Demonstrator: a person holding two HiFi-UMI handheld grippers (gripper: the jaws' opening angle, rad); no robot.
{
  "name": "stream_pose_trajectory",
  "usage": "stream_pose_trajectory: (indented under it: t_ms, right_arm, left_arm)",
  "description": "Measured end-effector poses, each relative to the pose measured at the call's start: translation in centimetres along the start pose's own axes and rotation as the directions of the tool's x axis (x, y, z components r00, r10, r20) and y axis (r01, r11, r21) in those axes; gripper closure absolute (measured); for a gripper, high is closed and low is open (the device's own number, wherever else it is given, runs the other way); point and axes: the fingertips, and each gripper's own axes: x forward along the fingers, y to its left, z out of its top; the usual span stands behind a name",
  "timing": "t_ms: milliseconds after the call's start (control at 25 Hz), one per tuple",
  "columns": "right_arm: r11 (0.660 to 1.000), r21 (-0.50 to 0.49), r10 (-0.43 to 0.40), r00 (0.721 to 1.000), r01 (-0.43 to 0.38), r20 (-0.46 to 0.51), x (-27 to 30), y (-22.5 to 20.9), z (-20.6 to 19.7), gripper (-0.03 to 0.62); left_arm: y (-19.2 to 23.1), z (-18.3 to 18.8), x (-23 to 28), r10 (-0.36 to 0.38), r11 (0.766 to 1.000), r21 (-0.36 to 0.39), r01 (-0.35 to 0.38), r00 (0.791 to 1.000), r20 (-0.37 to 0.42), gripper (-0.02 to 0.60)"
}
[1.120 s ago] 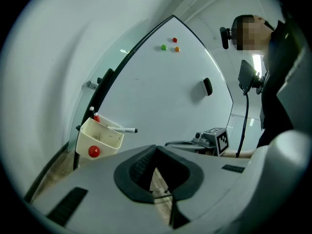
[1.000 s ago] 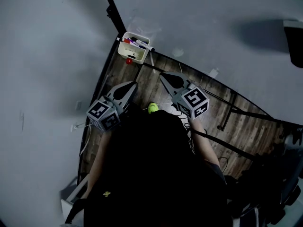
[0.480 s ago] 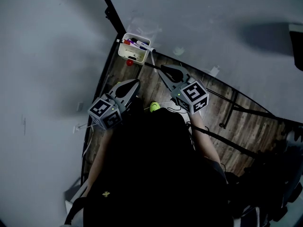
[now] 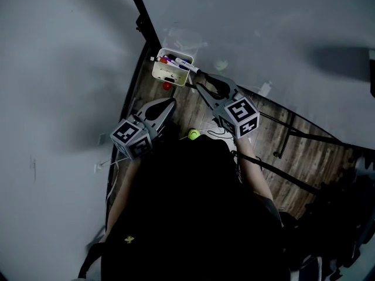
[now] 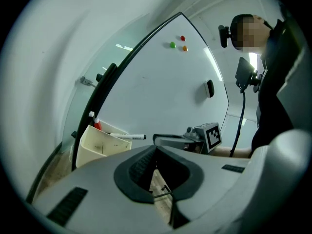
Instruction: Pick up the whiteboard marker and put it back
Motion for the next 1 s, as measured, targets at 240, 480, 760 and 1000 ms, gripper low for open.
stream_pose_trajectory:
  t_ms: [240,480,760,1000]
  right_arm:
    - [0.999,0.012,-0.043,0.999,0.044,-0.016,1.5,-0.6,0.3,0.443]
    - [0.998,0.021,-0.061,0.998,0.061,-0.029,2.5,-1.2,0.1,0.418]
    - [0.999,-0.002,-0.048,0.998,0.048,-0.03,3.5,-2.0,0.2,0.399]
    - [1.0,-0.005,-0.025,0.999,0.025,-0.04,4.2,-2.2,0.1,0.383]
  left_arm:
    - [1.4,1.0,0.1,-0.043,0.999,0.01,0.043,0.999,-0.032,0.561]
    - [2.3,1.5,-0.5,-0.04,0.999,-0.011,0.039,0.999,-0.034,0.561]
    - [3.0,0.6,-2.4,0.018,0.998,-0.054,-0.019,1.0,-0.02,0.561]
    - [3.4,-0.2,-3.4,0.044,0.996,-0.074,-0.045,0.999,-0.015,0.561]
